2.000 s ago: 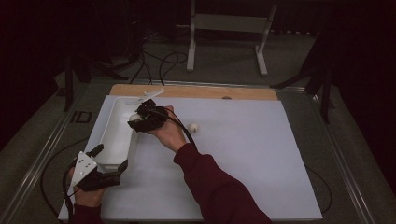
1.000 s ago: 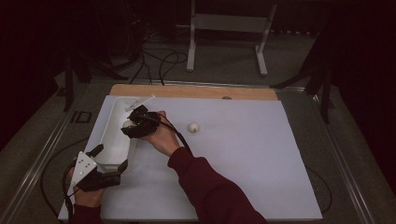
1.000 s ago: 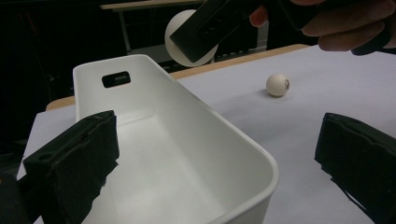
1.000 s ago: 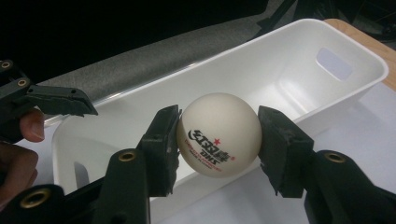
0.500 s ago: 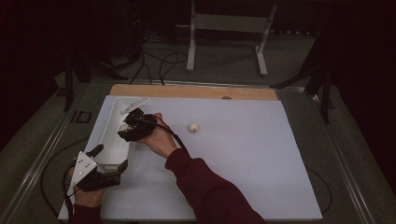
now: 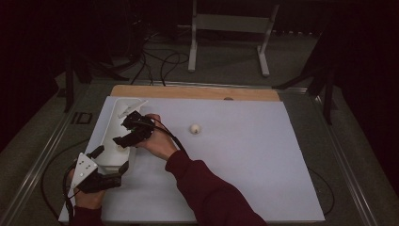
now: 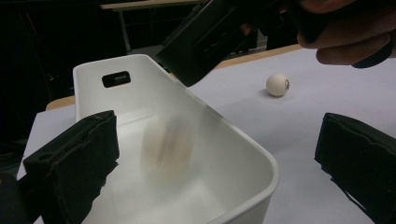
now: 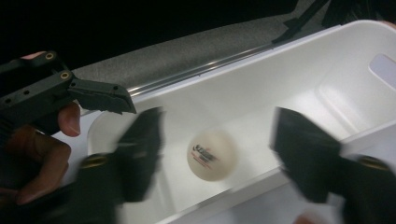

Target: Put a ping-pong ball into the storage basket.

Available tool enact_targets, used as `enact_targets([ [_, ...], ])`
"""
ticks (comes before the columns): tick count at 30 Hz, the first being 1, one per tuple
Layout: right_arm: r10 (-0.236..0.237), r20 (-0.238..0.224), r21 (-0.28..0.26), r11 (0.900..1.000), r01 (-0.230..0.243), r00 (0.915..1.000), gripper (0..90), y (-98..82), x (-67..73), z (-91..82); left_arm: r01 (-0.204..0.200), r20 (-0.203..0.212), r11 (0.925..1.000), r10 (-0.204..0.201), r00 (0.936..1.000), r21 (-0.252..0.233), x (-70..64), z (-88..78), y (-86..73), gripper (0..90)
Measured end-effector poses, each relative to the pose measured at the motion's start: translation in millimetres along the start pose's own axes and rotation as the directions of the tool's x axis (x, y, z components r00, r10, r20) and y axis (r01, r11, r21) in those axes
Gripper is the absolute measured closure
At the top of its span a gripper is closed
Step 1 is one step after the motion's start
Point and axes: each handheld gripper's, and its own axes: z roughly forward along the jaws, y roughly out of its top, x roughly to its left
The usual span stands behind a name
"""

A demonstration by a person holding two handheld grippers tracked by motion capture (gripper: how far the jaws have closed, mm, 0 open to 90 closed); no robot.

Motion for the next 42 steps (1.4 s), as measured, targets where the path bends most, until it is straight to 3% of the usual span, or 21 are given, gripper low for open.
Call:
enact_targets([
  [9,0.017,0.015,-0.038,0.999,-0.016,0.9997,10.4,-1.0,-3.3,-9.5,0.001,0.001,1.0,-0.001,1.0,0.0,-0.6,0.5,0.0,0.6],
  [21,0.023,0.032,-0.073,0.997,-0.021,0.9992,9.9,-4.3,-7.7,-22.3,-0.001,0.0,1.0,0.001,1.0,0.0,-0.6,0.4,0.1,0.6],
  [42,0.039,0.06,-0.078,0.996,-0.034,0.9974,9.6,-9.0,-19.3,-39.3,-0.006,0.004,1.0,0.006,1.0,0.003,-1.2,3.2,0.3,0.6],
])
